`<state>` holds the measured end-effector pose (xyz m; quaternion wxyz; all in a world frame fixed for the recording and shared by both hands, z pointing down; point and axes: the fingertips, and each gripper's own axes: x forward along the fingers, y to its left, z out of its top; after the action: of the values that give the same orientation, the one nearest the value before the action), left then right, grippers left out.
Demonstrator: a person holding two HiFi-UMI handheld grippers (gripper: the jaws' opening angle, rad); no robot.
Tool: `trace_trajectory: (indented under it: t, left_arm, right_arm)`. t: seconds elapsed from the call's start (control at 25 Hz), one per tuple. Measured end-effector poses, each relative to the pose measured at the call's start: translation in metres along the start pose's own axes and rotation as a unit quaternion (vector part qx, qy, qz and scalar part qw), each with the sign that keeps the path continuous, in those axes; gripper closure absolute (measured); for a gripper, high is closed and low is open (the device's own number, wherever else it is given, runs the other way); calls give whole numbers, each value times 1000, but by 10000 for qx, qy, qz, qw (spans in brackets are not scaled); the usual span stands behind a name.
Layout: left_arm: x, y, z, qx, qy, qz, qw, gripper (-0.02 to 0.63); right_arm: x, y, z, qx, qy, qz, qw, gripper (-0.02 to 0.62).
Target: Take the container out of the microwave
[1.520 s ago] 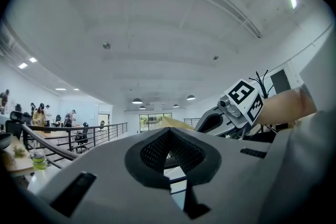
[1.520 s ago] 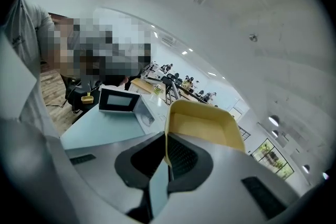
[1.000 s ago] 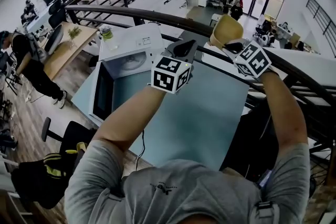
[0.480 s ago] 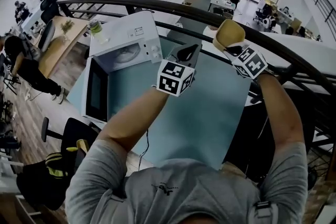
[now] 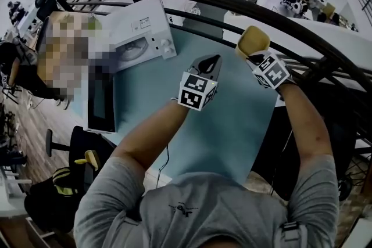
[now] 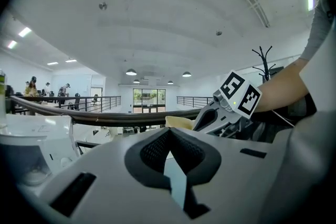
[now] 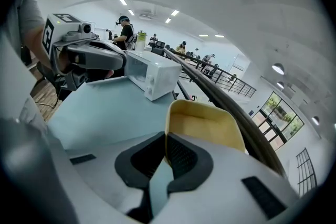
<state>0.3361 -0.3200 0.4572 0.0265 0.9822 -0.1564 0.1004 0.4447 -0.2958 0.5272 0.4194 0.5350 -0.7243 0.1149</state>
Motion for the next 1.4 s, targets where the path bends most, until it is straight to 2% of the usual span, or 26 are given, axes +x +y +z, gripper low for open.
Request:
trace_trajectory:
  t: [0.32, 0.88, 1.4]
  left_arm:
    - [17, 2, -60, -158, 381, -27, 9991, 600]
    - [22, -6, -141, -315, 950, -78, 9949, 600]
    - [26, -11, -177, -425, 1232, -84, 9914, 600]
  right_arm:
    - [46, 20, -53, 279, 347, 139, 9989, 568]
    - [97, 52, -112, 593, 650, 196, 9959, 568]
    - [126, 77, -142, 627, 897, 333, 9934, 568]
